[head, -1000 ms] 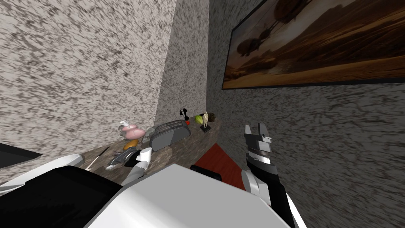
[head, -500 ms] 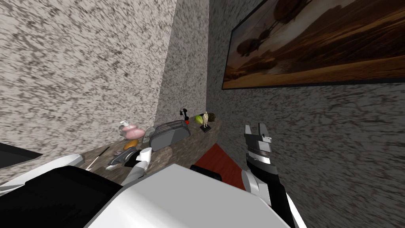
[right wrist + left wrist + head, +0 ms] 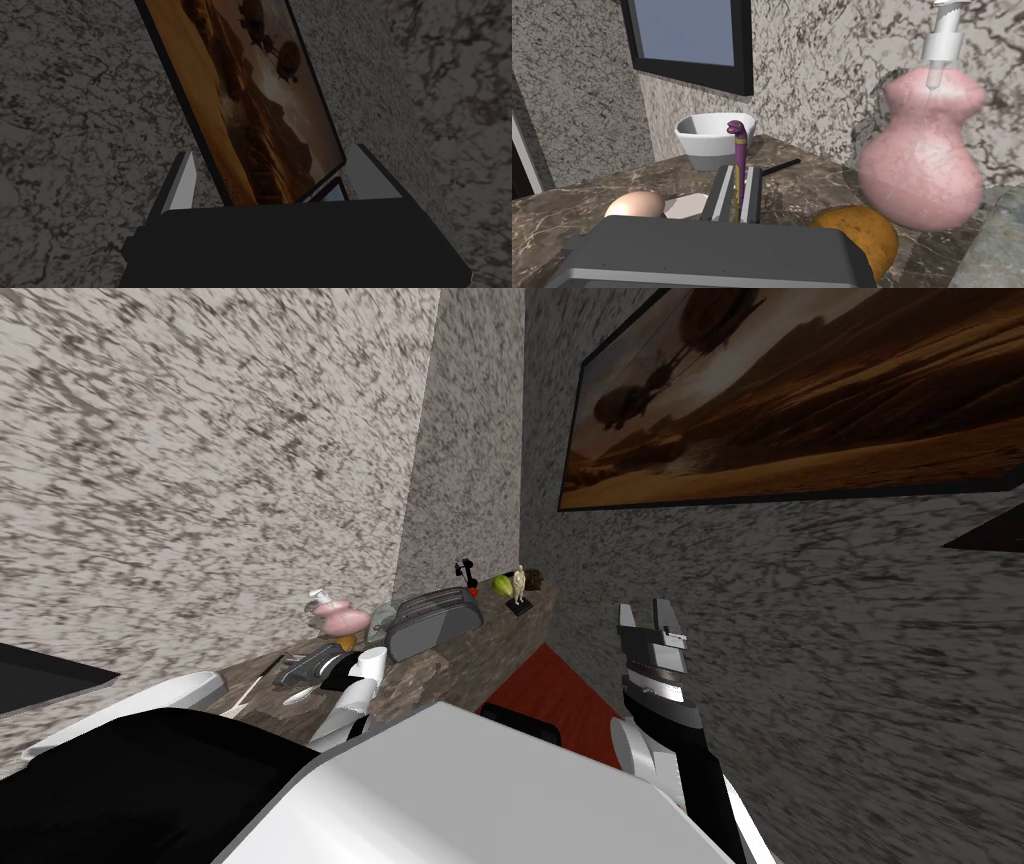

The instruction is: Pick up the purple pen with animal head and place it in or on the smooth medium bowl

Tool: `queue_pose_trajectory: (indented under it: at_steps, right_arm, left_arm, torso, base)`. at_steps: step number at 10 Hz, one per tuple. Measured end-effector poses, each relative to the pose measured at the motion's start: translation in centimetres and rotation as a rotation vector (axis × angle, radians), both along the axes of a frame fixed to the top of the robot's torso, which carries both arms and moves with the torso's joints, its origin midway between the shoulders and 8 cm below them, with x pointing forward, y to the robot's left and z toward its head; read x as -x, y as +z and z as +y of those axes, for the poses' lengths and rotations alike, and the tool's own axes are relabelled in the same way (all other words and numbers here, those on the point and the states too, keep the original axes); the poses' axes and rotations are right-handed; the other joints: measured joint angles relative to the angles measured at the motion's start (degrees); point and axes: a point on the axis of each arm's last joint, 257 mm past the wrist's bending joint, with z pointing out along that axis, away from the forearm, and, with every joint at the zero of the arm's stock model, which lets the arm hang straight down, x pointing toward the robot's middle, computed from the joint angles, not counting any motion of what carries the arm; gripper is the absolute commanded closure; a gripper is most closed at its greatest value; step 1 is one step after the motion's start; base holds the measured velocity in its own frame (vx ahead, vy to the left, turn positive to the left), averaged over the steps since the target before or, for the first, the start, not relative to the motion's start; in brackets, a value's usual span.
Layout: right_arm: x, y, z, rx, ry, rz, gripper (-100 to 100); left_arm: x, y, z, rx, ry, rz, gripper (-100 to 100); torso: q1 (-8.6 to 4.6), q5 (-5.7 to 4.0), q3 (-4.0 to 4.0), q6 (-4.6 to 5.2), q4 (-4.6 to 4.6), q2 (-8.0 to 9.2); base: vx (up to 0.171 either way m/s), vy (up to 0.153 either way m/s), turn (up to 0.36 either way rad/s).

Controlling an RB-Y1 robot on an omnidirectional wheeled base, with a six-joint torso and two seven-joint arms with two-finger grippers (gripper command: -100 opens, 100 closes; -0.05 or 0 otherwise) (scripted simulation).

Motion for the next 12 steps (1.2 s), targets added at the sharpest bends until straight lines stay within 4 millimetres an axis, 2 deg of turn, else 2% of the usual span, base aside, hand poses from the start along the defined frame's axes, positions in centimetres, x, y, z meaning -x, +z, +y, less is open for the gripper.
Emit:
queue_pose_trajectory:
  at_steps: [3,6,8,12]
  right_arm:
    - [0.0,0.0,0.0,0.0,0.0,0.0,0]
    - [0.0,0.0,0.0,0.0,0.0,0.0,0]
    - [0.0,0.0,0.0,0.0,0.0,0.0,0]
    - [0.0,0.0,0.0,0.0,0.0,0.0,0]
  left_arm:
    - [-0.5,3.7,0.6,-0.073,0.053,0.015,100]
    - [1.0,5.5,1.0,-0.095,0.125,0.023,100]
    - [2.3,5.9,1.6,-0.085,0.173,0.021,100]
    - [5.1,5.3,3.0,-0.037,0.261,0.003,100]
  torso:
    - [0.22,0.1,0.05,-0.03,0.01,0.08]
    - [0.35,0.14,-0.01,-0.07,-0.01,-0.03]
    - [0.63,0.22,0.05,-0.07,0.02,0.08]
    - [0.93,0.34,0.02,-0.07,0.03,-0.01]
  base:
    - [-0.168,0.069,-0.08]
    - [-0.157,0.095,-0.131]
    - [-0.17,0.163,-0.129]
    - [-0.171,0.182,-0.184]
